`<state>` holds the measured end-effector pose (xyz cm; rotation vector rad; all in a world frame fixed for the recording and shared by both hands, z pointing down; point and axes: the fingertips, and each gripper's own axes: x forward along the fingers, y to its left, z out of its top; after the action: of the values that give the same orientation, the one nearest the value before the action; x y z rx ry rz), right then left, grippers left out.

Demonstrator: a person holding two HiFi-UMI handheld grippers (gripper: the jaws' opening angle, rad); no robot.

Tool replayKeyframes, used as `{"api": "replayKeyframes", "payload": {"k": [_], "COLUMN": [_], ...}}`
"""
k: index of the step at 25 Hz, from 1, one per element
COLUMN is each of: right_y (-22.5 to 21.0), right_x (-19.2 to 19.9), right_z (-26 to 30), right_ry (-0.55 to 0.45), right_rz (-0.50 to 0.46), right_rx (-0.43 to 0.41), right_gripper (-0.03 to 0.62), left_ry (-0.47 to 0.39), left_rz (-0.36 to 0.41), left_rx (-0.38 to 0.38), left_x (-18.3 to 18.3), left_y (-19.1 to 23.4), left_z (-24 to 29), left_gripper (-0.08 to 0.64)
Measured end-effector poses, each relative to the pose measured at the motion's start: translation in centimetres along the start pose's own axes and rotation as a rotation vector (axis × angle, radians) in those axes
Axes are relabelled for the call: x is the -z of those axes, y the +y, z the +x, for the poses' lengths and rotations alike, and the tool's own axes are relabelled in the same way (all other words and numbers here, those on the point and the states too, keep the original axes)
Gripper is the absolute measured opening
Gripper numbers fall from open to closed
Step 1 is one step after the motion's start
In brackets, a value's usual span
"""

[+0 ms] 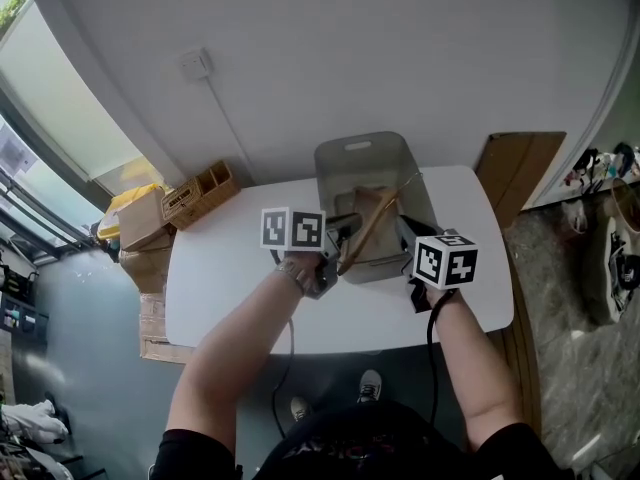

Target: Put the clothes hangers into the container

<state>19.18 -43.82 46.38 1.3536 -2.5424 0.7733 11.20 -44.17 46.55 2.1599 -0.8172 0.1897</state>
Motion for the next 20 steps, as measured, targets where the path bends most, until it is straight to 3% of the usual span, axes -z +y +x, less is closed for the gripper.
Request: {"api": "replayKeyframes", "payload": {"k": [6, 11, 20], "right_y": [2.5, 6.0, 13.5], "right_x": [1.1, 2.6, 5.9], "right_z": [-0.7, -2.0, -4.2], "right_ry": [-0.024, -0.049, -0.086], "right_rz": [0.017, 0.029, 0.033], "right_rx": [0.033, 0.067, 0.093], "right_gripper": [0.002, 0.002, 0.002], "left_ry": [-0.048, -0.078, -0.089], "left_rz": [0.075, 0.217, 0.307], "left_rx": [0.021, 0.038, 0.11], "left_x": [0.6, 2.0, 6.5], "left_y": [-0.1, -1.2, -2.6], "left_z": [-5.0, -10.3, -17.5], "left_gripper": [0.006, 0.006, 0.005]}}
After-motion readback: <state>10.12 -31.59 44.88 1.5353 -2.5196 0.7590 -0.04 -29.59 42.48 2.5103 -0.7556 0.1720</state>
